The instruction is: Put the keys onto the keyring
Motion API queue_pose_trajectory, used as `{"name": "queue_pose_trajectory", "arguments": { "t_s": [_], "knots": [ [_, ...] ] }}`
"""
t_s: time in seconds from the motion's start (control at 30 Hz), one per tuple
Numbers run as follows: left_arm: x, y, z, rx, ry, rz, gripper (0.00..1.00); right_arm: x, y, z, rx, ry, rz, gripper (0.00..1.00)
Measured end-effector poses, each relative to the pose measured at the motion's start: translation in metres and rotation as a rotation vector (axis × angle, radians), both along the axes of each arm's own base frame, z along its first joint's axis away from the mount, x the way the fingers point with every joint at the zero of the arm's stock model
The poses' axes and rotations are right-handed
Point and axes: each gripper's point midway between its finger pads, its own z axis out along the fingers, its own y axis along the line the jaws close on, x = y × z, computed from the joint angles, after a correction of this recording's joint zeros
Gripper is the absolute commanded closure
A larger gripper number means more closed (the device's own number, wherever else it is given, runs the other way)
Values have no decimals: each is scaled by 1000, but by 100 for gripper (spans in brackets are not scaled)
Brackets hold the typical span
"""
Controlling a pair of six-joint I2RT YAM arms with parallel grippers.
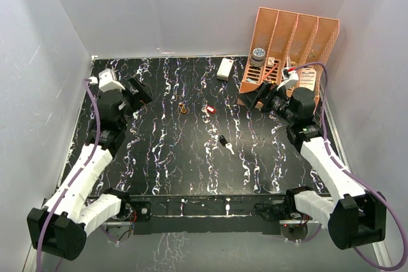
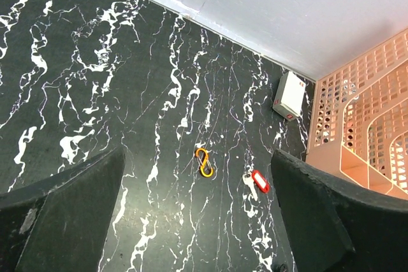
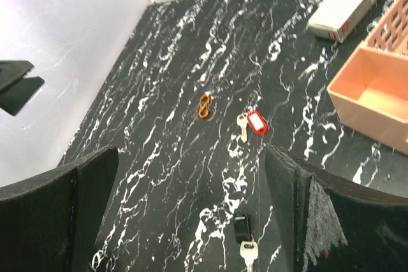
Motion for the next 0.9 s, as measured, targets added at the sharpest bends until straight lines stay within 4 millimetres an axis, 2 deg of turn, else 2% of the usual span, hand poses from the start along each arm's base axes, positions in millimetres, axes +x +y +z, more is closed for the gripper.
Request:
{"name": "queue_pose_trajectory", "arguments": {
  "t_s": [0.13,0.2,0.37,0.53,0.63,0.77,0.9],
  "knots": [
    [16,-6,1,18,72,-8,9,3,-5,-20,-24,79,-30,2],
    [26,-10,-6,28,116,-16,11,4,-8,-26,-42,109,-53,2],
    [33,-19,-46,42,248,-45,13,12,-13,-32,-85,144,-78,2],
    [34,-24,-69,33,329,-57,13,15,-11,-47,-155,191,-97,2],
    [36,-27,-75,25,353,-56,12,16,13,-53,-229,207,-68,2],
    [35,-27,-76,14,361,-51,10,20,71,-58,-338,204,27,2],
    [32,-23,-76,26,380,-26,7,24,111,-75,-416,206,90,2]
  ]
}}
